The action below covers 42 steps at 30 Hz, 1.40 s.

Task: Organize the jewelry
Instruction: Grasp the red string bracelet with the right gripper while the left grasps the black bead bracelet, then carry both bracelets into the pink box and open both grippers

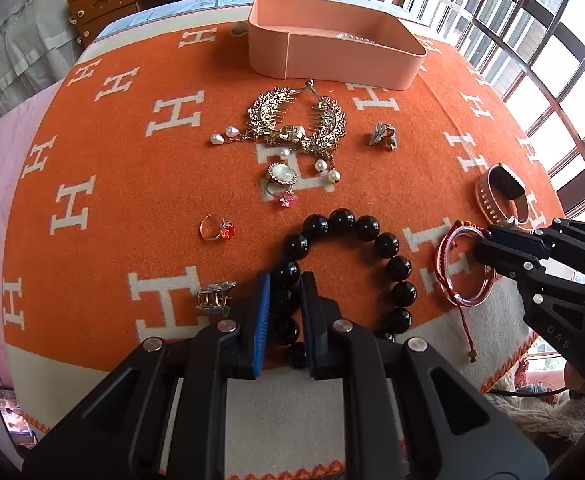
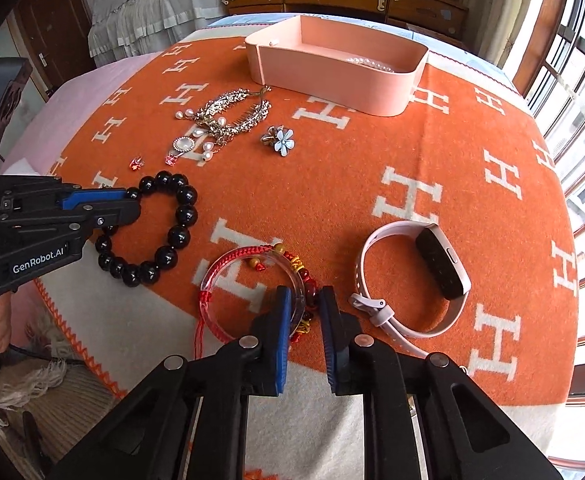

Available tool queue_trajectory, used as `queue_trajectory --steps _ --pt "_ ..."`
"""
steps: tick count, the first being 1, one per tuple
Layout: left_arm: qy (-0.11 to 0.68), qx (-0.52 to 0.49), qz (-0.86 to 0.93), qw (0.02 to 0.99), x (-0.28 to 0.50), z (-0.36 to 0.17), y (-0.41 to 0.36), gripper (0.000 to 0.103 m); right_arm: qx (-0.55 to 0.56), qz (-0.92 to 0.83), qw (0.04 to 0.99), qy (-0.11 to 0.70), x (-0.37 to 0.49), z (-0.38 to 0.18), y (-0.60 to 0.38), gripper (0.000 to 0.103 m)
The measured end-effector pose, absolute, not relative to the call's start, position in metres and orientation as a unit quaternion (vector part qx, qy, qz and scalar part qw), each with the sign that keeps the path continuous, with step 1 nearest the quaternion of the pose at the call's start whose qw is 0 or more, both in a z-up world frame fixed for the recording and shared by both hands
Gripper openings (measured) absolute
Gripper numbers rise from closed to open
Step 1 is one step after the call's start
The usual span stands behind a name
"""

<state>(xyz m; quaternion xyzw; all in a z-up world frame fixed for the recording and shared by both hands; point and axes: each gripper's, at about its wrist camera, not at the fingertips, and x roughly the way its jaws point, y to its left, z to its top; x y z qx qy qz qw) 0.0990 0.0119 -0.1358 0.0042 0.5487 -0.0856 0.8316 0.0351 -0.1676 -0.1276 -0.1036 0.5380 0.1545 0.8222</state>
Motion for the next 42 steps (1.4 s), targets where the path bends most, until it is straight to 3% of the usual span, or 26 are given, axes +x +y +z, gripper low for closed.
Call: queue_trajectory --steps 11,23,36,42 --pt "0.529 -0.029 -0.095 0.843 0.092 -0.121 0.019 0.012 -0.058 0.172 0.836 0.517 0.034 -0.113 -0.179 0.013" --pt "0.471 -0.028 -0.106 0.875 0.101 -0.055 0.019 0.012 -0.019 0.202 0.861 0.466 0.052 -0.051 -0.178 0.013" --pt "0.370 -0.027 -0.096 0.924 0.180 0.055 0.017 0.012 0.044 0.151 0.908 0.389 0.136 0.045 -0.193 0.013" --pt "0.358 -0.027 -0.112 0.927 0.234 0.074 0.007 0.012 0.061 0.129 0.914 0.380 0.190 0.066 -0.193 0.013"
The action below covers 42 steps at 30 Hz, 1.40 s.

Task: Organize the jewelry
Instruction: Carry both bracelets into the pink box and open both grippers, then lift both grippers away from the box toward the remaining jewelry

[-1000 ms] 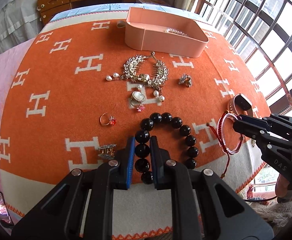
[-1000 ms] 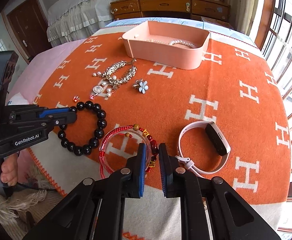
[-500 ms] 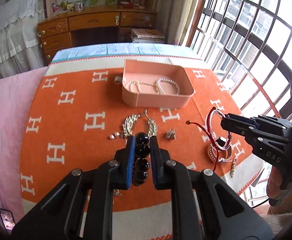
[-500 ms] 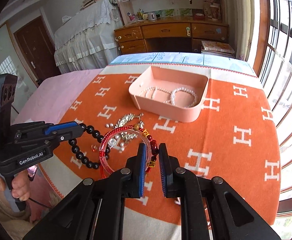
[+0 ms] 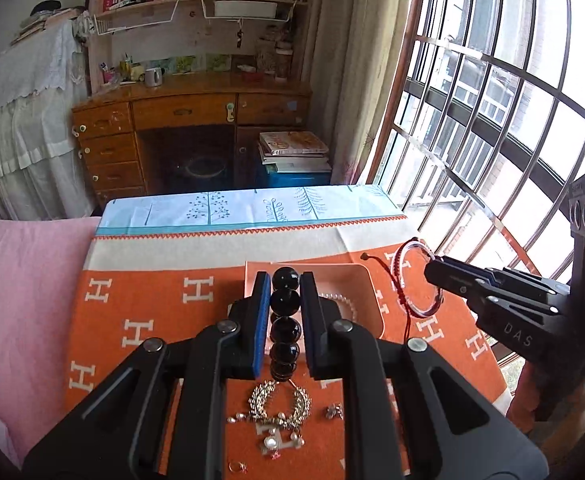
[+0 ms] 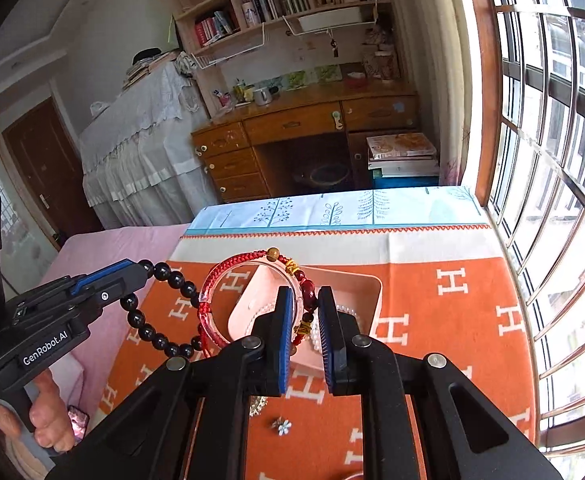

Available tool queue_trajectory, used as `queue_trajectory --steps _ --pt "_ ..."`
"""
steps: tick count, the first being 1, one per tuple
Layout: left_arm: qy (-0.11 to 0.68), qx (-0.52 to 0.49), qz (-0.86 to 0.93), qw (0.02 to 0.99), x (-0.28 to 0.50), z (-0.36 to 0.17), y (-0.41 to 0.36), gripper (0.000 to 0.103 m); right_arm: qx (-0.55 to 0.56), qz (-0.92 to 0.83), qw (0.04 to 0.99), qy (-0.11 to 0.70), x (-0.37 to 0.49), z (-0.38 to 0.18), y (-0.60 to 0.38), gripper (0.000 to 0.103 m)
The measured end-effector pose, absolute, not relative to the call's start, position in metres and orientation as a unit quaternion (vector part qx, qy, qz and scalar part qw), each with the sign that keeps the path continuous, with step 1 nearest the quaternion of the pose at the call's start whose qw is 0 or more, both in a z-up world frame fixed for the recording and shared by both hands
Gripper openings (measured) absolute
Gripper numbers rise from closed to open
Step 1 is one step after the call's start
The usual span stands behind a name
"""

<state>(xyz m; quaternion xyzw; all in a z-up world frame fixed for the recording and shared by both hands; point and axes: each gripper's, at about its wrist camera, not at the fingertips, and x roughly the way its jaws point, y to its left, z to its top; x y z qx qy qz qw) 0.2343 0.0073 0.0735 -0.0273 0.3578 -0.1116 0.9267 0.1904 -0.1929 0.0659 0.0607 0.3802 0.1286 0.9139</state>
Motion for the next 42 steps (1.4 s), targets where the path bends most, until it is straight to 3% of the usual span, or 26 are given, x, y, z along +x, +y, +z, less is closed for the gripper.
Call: queue_trajectory --steps 6,11,21,25,26,42 --pt "0.399 -0.028 -0.104 0.910 0.296 0.040 0.005 0.012 0.053 0.097 0.904 0.412 0.247 0.043 -0.182 0.013" --pt "0.438 -0.035 -0.100 0.893 0.329 -0.008 0.001 0.012 0.056 0.077 0.885 0.456 0.280 -0.011 -0.176 0.013" --pt "0.429 0.006 -0.091 0.899 0.329 -0.049 -0.014 0.014 0.039 0.074 0.855 0.512 0.298 -0.090 -0.171 0.014" --pt "0.436 0.003 -0.088 0.896 0.320 -0.050 -0.012 0.042 0.031 0.075 0.855 0.513 0.294 -0.094 -0.168 0.018" --pt "0.437 0.004 -0.087 0.895 0.318 -0.050 -0.011 0.044 0.028 0.073 0.857 0.509 0.291 -0.093 -0.167 0.020" --pt "0.439 -0.029 -0.102 0.892 0.271 -0.034 0.007 0.045 0.023 0.087 0.875 0.476 0.236 -0.061 -0.165 0.023"
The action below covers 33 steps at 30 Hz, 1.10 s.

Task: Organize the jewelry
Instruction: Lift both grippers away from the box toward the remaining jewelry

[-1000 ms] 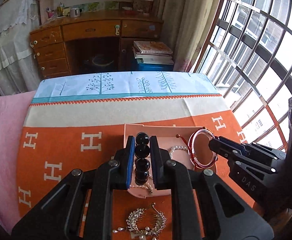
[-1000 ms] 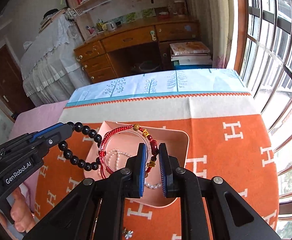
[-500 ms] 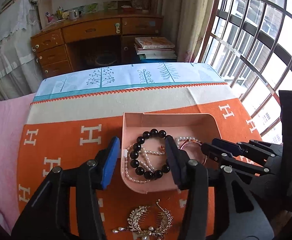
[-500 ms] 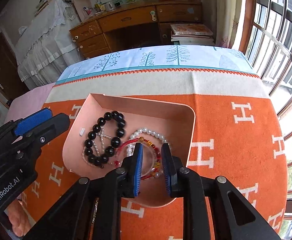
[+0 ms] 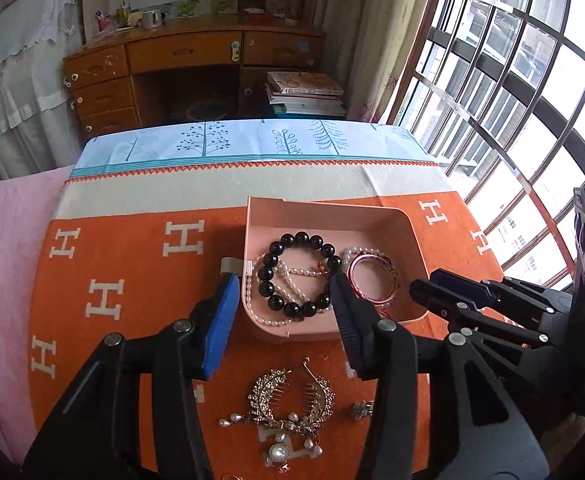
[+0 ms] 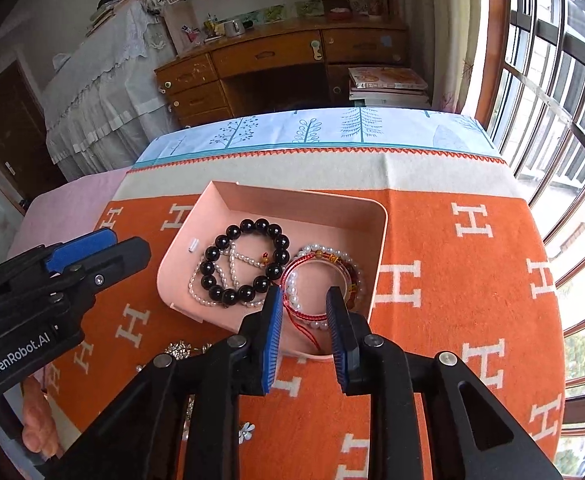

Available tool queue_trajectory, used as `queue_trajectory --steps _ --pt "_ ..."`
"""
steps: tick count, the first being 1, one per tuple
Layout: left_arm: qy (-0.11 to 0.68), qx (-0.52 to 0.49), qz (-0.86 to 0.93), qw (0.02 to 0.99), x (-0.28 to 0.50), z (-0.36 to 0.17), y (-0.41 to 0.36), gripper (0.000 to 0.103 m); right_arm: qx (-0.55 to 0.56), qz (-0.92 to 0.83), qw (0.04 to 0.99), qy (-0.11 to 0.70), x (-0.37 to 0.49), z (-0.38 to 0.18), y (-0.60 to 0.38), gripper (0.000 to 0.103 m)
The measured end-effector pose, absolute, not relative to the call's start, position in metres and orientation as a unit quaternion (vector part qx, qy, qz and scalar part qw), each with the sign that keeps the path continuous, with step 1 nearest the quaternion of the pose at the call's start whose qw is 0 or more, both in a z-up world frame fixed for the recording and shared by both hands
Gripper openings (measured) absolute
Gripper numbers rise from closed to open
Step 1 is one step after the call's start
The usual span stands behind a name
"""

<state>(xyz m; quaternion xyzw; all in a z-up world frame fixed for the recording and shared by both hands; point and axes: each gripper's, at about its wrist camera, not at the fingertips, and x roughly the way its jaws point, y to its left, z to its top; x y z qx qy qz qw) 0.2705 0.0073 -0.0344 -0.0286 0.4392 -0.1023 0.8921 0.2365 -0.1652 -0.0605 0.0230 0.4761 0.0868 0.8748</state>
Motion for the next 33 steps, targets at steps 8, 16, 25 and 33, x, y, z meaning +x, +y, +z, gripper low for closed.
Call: queue_trajectory --steps 8,16,25,33 --pt "0.434 -0.030 -0.106 0.894 0.244 -0.015 0.007 0.045 0.032 0.099 0.882 0.460 0.208 -0.040 -0.170 0.023" --pt "0.421 -0.027 -0.085 0.903 0.214 -0.002 0.009 0.045 0.038 0.110 0.888 0.445 0.173 -0.021 -0.180 0.023" --pt "0.405 0.012 -0.060 0.912 0.185 0.011 0.022 0.045 0.041 0.114 0.895 0.429 0.141 -0.004 -0.191 0.035" --pt "0.400 0.037 -0.059 0.914 0.162 0.014 0.027 0.045 0.042 0.129 0.898 0.418 0.119 0.007 -0.197 0.036"
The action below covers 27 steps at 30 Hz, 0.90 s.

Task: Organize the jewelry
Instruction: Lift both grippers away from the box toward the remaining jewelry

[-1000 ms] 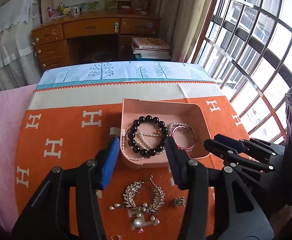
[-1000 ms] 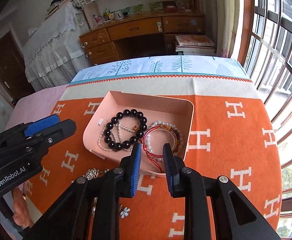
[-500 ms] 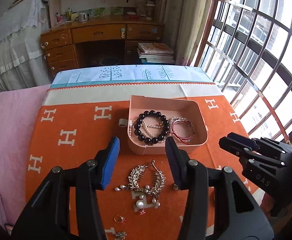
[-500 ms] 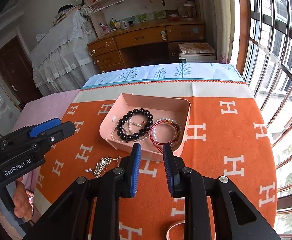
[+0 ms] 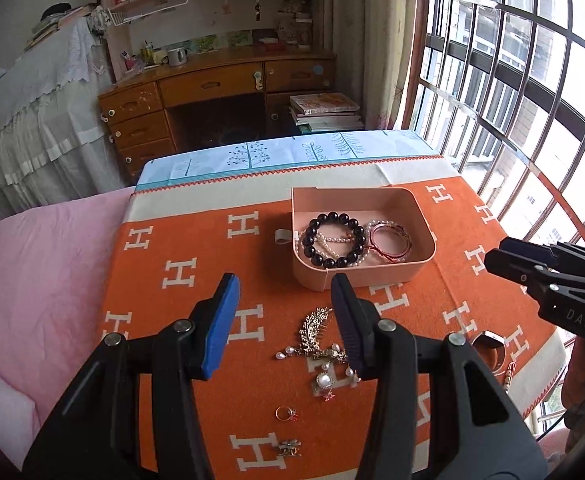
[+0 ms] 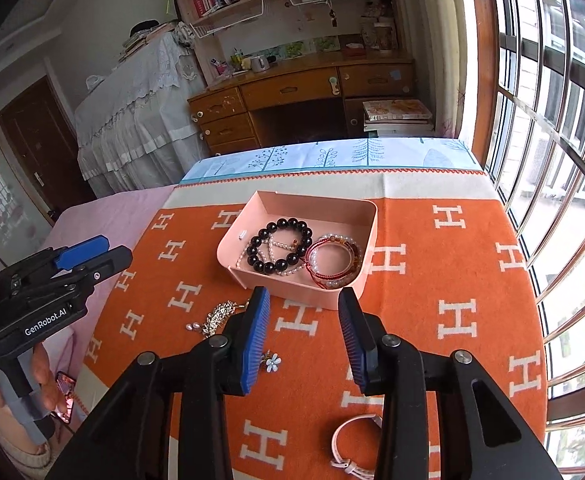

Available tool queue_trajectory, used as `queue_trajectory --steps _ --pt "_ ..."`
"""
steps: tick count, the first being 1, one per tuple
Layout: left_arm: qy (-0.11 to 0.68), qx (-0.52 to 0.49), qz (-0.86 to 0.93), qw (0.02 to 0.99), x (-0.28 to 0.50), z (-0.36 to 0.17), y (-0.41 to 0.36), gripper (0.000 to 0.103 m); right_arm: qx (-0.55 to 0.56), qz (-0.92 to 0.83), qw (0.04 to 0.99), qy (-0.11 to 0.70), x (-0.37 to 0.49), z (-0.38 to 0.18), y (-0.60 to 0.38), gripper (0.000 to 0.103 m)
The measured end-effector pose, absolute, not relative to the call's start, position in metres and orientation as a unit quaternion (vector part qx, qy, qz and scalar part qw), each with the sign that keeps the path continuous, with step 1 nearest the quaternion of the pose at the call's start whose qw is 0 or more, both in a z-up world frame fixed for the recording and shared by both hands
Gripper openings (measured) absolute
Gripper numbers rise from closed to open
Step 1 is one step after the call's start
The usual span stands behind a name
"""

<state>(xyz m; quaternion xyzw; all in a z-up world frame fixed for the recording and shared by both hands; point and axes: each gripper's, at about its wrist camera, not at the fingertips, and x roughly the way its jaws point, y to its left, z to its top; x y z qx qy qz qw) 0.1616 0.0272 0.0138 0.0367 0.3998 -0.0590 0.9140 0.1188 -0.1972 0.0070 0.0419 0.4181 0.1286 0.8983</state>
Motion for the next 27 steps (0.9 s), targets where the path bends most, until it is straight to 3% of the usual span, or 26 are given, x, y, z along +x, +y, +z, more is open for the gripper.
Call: queue_trajectory --steps 27 --pt "0.493 0.046 -0.121 0.860 0.157 -0.077 0.021 0.045 0.051 0.098 0.863 0.494 0.084 -0.060 -0.265 0.036"
